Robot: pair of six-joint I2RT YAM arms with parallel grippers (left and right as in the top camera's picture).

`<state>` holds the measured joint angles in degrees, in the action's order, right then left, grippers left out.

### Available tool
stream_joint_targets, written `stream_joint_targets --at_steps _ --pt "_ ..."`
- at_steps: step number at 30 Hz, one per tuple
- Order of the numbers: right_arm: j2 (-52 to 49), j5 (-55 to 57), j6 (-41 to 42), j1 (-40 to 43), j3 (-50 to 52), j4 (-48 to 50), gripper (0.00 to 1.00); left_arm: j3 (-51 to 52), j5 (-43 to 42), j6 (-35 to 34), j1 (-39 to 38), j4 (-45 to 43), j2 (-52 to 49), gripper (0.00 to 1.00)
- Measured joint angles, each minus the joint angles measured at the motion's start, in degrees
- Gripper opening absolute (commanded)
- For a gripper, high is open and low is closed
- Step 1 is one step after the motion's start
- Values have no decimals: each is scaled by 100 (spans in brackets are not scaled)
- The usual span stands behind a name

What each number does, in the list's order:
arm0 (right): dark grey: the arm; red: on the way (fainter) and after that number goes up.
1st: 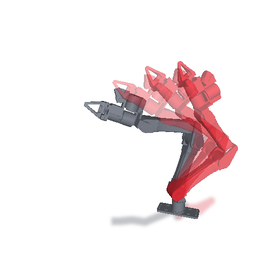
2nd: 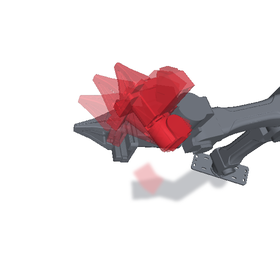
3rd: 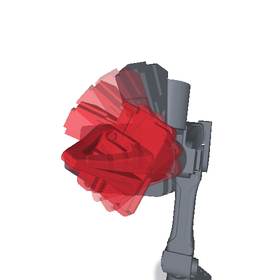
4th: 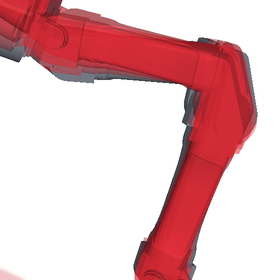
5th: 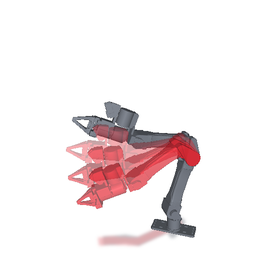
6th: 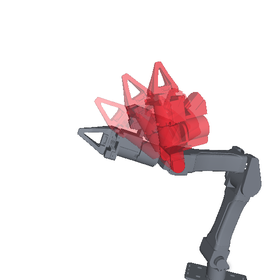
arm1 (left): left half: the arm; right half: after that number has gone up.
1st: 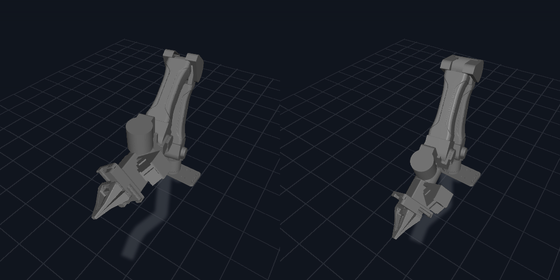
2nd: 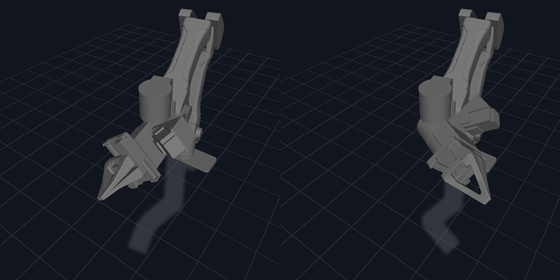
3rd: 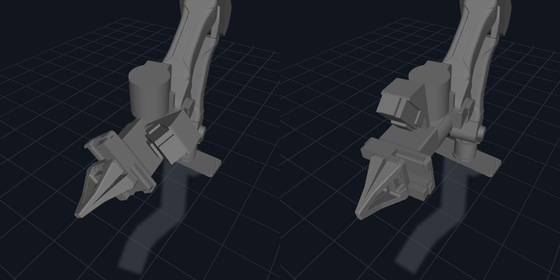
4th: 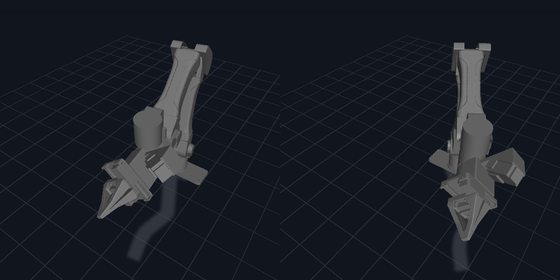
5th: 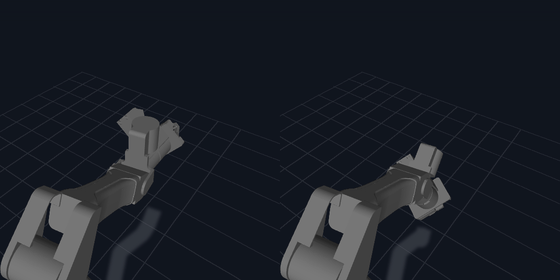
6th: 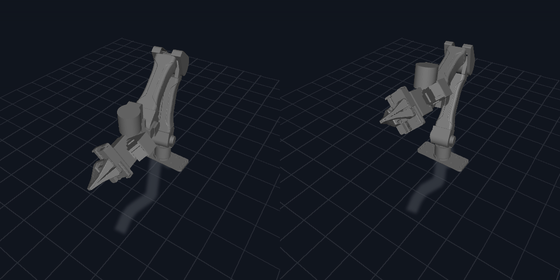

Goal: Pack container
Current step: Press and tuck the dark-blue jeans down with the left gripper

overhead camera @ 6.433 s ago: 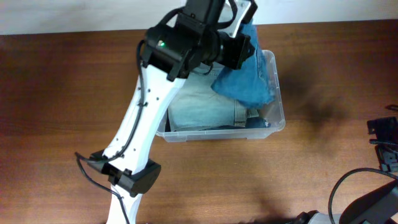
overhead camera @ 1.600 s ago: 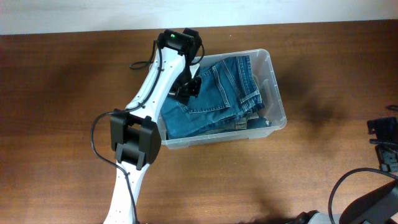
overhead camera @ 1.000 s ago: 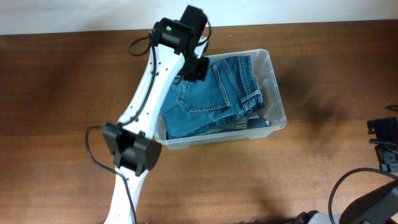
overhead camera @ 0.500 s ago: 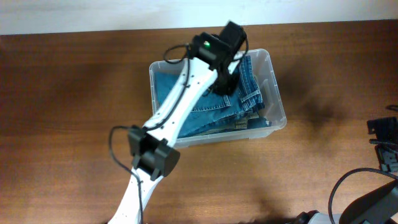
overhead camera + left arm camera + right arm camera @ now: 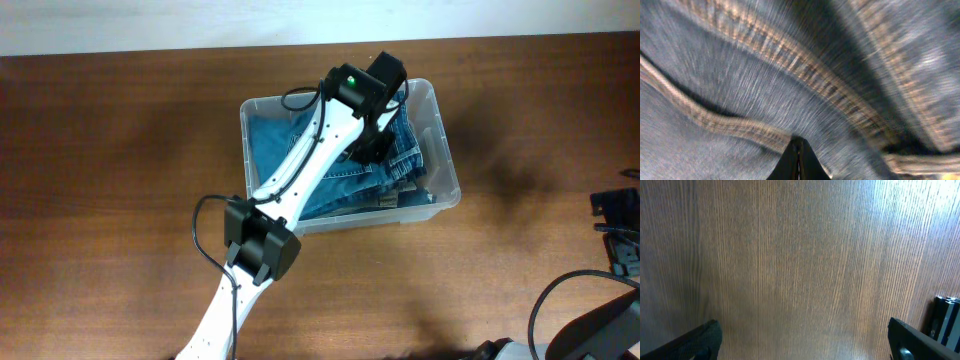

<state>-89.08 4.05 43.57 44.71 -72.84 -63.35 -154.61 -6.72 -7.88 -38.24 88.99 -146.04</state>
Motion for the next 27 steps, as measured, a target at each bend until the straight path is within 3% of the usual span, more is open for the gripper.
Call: stream_joint_targets --at_steps 7,27 --pt "0 0 -2 0 0 0 98 -927 267 72 33 -673 -76 4" --pt "0 0 -2 0 0 0 98 -1029 376 83 101 -1436 -992 4"
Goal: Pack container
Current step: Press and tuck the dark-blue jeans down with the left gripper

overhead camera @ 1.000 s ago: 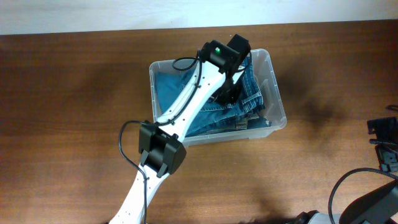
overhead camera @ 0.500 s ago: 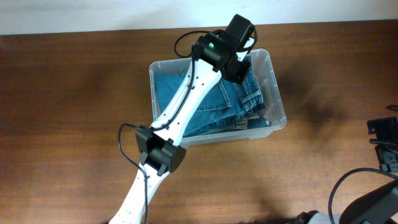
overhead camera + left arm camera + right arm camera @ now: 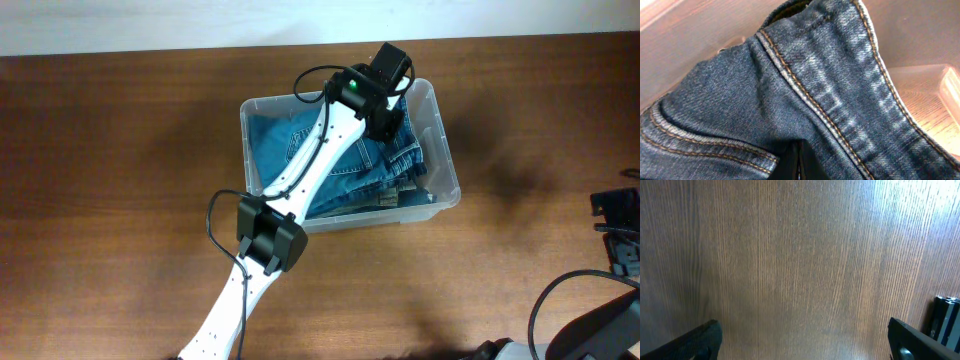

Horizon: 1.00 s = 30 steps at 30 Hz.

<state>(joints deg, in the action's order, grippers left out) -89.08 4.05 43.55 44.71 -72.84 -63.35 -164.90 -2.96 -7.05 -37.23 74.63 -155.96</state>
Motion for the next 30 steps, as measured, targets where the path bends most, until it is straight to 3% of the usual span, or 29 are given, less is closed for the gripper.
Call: stream_joint_targets --at_steps 7,18,22,30 --pt "0 0 2 0 0 0 98 -105 17 0 -26 199 17 4" --pt "0 0 -2 0 0 2 98 -402 9 4 -31 2127 1303 4" --pt "0 2 -2 0 0 0 98 -424 -321 2 -33 2184 1596 4" --pt "0 0 0 0 0 0 98 785 -608 2 -114 2184 1580 4"
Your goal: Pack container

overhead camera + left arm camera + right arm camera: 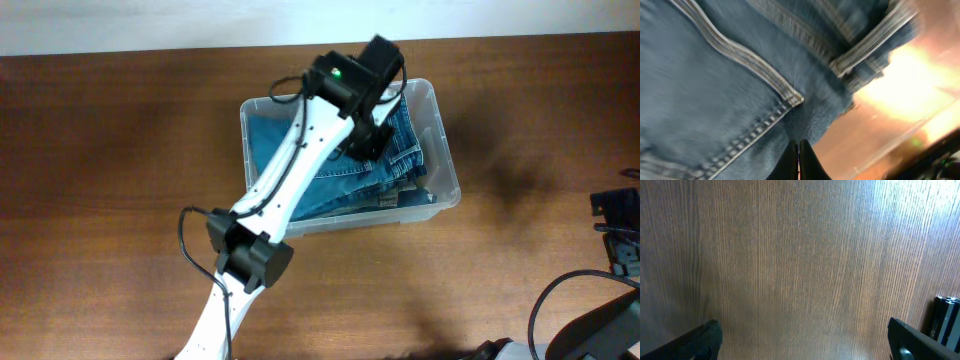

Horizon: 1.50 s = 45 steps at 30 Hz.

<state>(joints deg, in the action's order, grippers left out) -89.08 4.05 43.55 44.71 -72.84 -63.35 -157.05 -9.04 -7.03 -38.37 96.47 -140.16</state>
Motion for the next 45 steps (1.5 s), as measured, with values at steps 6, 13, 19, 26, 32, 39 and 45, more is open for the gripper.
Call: stream_joint_targets --at_steps 6,13,19,26,32,39,45 --pt "0 0 -2 0 0 0 99 1019 -94 -2 -76 -179 0 4" --pt "0 2 0 0 0 0 98 1735 -160 -2 -136 -745 0 6" --pt "0 0 -2 0 0 0 98 1799 -190 -2 -149 -813 2 15" --pt "0 0 2 0 0 -2 98 1530 -81 83 -122 -782 2 79" --pt "0 0 -2 0 0 0 98 1088 334 105 85 -728 199 99" --pt "0 2 0 0 0 0 98 981 911 105 549 -210 1141 99" --pt "0 2 -2 0 0 0 99 984 1182 103 809 9 2033 99"
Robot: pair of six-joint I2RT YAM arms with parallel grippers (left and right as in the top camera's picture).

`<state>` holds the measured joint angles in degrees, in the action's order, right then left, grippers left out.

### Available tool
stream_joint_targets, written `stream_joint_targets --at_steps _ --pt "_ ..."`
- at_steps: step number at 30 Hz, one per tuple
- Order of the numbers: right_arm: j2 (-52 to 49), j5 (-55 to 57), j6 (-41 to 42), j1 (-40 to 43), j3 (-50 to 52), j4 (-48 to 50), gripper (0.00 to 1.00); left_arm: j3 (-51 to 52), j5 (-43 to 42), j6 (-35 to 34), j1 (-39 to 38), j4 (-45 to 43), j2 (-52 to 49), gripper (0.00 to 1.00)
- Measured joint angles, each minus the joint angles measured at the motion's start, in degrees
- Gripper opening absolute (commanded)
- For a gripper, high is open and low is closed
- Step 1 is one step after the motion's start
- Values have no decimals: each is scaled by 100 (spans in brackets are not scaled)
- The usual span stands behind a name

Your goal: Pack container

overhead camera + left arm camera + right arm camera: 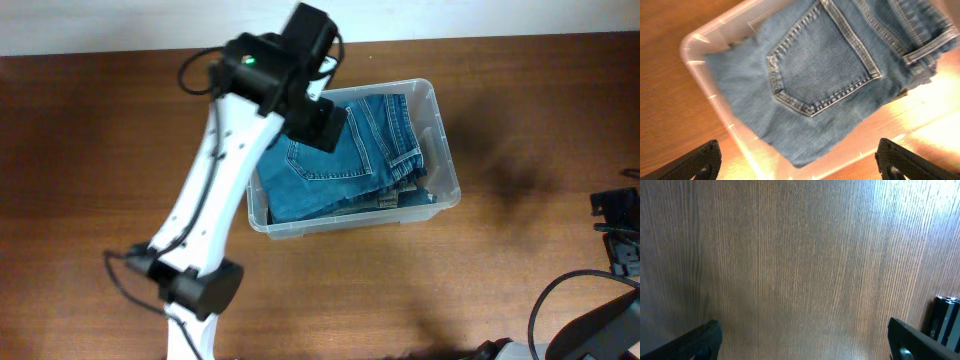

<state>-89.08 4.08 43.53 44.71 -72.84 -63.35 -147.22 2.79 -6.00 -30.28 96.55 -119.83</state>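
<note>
Folded blue jeans (350, 155) lie inside the clear plastic container (447, 165); the left wrist view shows a back pocket of the jeans (825, 65) facing up and the container's rim (695, 45). My left gripper (318, 118) hangs high over the container's left half, open, with nothing between its fingers (695, 162). My right gripper (802, 345) is open above bare wood, far from the container.
The brown wooden table (100, 180) surrounds the container. At the right edge of the overhead view sit the right arm's black parts (615, 225). A black block (945, 315) shows at the right wrist view's edge.
My left gripper was shut and pressed down on the jeans; now it is open and raised above the container's left side. The jeans lie flatter. The right arm has not moved.
My left gripper was shut against the denim in the container's right part, then at the far right corner, then on the jeans near the middle. Now it is open and lifted off them. The right gripper stayed open over the table throughout.
</note>
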Motion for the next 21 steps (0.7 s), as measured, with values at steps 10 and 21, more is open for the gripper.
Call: stream_joint_targets --at_steps 10,21 --pt "0 0 4 0 0 0 98 1545 120 -81 -22 0 1958 99" --pt "0 2 2 0 0 2 98 4959 981 -1108 -68 -1635 4874 99"
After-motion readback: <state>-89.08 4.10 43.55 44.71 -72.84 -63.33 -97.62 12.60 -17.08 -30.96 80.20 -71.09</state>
